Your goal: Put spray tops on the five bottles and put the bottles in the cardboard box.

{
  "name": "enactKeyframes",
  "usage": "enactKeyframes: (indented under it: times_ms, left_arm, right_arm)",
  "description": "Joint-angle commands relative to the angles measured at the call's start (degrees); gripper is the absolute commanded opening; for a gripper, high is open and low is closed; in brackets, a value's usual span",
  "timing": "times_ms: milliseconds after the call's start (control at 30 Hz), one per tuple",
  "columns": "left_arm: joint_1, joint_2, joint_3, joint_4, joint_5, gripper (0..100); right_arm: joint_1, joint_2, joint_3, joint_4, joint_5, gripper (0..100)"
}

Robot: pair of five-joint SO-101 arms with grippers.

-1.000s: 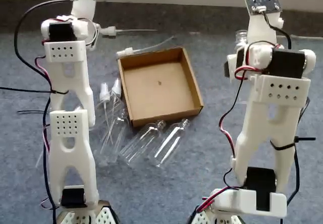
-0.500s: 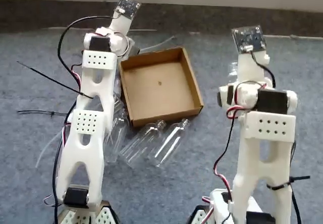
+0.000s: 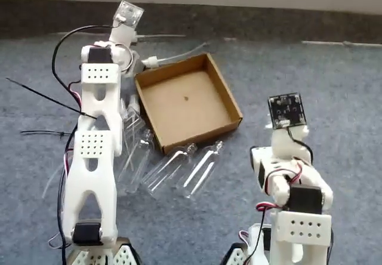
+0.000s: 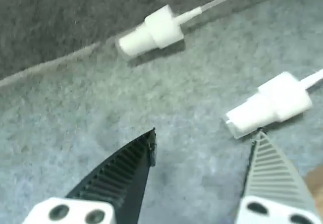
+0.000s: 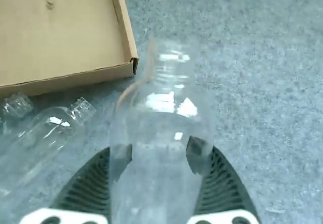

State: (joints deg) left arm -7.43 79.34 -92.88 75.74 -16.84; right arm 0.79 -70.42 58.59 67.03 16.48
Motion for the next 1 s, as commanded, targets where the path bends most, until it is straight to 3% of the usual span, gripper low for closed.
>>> enactKeyframes:
  times_ms: [0, 200, 333, 433, 600, 700, 967]
  left_arm:
    - [-4.4, -1.4, -2.0, 4.4, -0.7, 28]
    - [-10.5, -3.2, -2.2, 9.1, -0.4, 28]
    - [-13.8, -11.9, -2.7, 18.4, 0.0, 28]
    - [-15.1, -21.1, -2.6, 26.1, 4.1, 28]
    - [-18.2, -33.7, 1.9, 27.4, 10.7, 28]
    - [-18.6, -43.3, 14.7, 27.5, 11.3, 25]
    - [-13.5, -83.5, 71.2, 25.4, 11.0, 25]
  right_arm:
    - [0.2, -8.5, 5.2, -1.3, 0.5, 0.4]
    - [0.1, -24.7, 15.9, -4.0, 0.5, 0.4]
    - [0.0, -35.6, 24.0, -5.2, 0.5, 0.6]
    - [0.0, -34.1, 28.3, -5.1, 0.5, 0.6]
    - [0.0, -34.4, 30.1, -6.1, 0.2, 0.6]
    - [0.2, -35.0, 33.4, -6.4, 0.2, 0.6]
    - [0.0, -34.8, 44.0, -11.6, 0.2, 0.6]
